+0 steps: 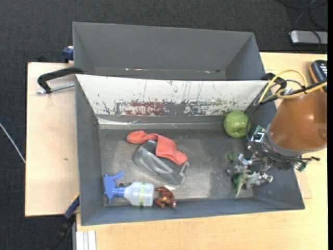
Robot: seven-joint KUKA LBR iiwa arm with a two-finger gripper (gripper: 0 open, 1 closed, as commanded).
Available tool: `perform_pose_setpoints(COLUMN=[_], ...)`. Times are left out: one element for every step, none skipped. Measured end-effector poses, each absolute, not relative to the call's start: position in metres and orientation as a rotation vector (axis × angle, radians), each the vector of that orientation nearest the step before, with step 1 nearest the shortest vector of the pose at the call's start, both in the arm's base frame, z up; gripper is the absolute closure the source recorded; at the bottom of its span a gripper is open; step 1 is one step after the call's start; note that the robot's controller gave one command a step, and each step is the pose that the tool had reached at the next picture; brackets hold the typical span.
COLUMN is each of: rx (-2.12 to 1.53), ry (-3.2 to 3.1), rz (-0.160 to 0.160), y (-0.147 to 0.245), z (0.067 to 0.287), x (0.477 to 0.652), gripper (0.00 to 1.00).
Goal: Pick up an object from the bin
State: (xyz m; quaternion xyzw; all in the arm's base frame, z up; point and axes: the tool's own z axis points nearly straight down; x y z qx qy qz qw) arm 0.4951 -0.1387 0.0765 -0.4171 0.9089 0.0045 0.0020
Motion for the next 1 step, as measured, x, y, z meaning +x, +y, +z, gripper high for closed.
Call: perform_pose_setpoints(rx=[-1.309], ry=[2.851], rz=[0.014], y=[-0.1386], z=[0.0764], x=[0.4951], gripper=[1.00])
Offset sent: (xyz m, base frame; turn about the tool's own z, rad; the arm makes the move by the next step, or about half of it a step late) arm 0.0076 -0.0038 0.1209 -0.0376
